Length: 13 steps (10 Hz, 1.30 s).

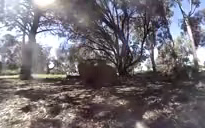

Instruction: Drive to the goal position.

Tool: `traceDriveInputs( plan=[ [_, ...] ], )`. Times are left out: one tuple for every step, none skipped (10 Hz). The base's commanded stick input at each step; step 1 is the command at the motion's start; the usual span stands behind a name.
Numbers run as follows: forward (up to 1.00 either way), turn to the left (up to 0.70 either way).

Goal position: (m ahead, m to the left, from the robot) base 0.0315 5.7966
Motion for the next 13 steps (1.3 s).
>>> traceDriveInputs(
  plan=[
    [0.25, 0.38],
    [0.62, 0.29],
    [0.70, 0.27],
    [0.70, 0.27],
    [0.70, 0.27],
    [0.70, 0.27],
    [0.70, 0.27],
    [0.70, 0.27],
    [0.70, 0.27],
    [0.70, 0.27],
    [0.70, 0.27],
    [0.70, 0.27],
    [0.70, 0.27]
  ],
)
